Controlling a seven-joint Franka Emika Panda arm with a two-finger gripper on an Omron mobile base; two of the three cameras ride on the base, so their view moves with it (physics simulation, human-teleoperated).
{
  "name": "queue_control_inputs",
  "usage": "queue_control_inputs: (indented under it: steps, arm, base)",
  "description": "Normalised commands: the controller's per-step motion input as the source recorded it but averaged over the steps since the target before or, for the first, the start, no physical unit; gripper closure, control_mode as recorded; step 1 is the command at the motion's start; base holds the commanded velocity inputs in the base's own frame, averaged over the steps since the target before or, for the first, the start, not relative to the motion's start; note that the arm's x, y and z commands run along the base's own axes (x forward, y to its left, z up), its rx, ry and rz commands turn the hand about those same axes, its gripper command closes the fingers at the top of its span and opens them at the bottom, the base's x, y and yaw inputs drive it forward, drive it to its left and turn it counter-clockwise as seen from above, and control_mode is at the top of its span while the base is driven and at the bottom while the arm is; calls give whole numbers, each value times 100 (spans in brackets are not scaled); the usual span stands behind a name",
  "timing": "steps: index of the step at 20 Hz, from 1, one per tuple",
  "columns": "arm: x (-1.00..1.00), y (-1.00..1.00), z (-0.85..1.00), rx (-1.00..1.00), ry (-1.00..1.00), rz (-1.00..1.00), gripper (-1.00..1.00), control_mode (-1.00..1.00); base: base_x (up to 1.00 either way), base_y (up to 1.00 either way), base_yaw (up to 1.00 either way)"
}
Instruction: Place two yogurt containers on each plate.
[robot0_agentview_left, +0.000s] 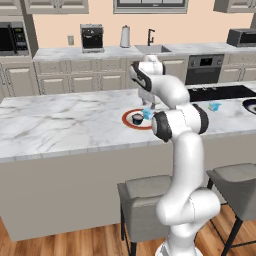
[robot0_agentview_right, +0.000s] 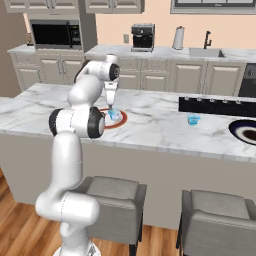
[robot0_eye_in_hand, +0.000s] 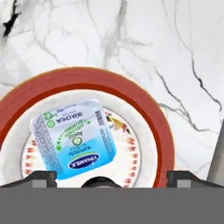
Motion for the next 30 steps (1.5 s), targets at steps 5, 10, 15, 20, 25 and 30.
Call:
queue_control_inputs:
  steps: [5, 10, 15, 20, 25, 30]
  arm:
    - [-78, -17, -1, 9, -30, 31, -100, -100]
    - [-92, -17, -13, 17, -47, 39, -100, -100]
    - [-81, 1, -36, 8, -75, 33, -100, -100]
    - [-43, 0, 27, -7, -7, 34, -100, -100]
    - [-21, 0, 6, -10, 4, 9, -100, -100]
    - [0, 0, 0, 0, 0, 0, -100, -100]
  base:
    - [0, 0, 0]
    - [0, 0, 0]
    - [0, 0, 0]
    - [0, 0, 0]
    - [0, 0, 0]
    - [0, 0, 0]
